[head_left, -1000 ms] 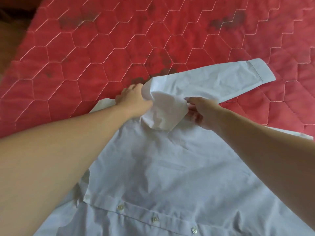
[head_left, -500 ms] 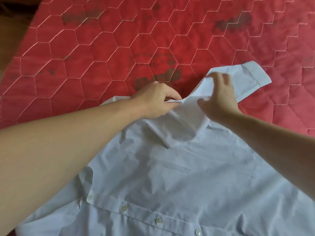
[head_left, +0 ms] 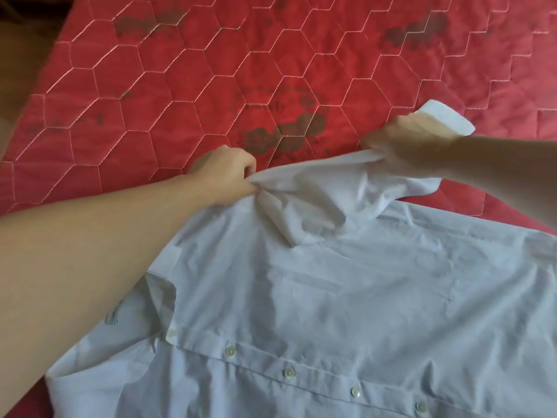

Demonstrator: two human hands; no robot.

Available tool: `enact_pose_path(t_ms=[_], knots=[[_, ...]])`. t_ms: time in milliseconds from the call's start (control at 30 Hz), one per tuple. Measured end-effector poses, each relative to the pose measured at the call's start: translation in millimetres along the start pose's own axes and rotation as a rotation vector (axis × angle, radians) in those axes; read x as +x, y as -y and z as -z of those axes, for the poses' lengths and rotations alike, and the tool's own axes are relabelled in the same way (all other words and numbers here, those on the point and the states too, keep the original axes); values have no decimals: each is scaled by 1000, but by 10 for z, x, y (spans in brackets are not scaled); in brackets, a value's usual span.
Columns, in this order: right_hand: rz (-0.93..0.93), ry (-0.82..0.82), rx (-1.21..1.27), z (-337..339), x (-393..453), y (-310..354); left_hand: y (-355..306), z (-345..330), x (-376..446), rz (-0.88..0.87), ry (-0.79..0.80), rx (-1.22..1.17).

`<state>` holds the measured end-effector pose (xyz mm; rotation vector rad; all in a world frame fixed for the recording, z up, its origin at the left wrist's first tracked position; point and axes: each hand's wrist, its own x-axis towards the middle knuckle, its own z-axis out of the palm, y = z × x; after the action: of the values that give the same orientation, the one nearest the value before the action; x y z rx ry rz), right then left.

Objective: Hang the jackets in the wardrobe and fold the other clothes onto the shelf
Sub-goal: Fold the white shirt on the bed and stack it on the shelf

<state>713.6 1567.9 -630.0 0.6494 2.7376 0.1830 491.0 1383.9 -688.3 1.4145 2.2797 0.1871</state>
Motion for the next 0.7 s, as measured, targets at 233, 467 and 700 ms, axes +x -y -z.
enact_pose_path(t_ms=[233, 467, 700], knots=[[86, 82, -83, 486, -216, 430, -2, 101, 106, 382, -224, -107], [215, 456, 408, -132, -646, 1108, 27, -48, -62, 429, -198, -19], [-333, 921, 786, -233, -603, 807, 96, -112, -142, 447, -210, -45]])
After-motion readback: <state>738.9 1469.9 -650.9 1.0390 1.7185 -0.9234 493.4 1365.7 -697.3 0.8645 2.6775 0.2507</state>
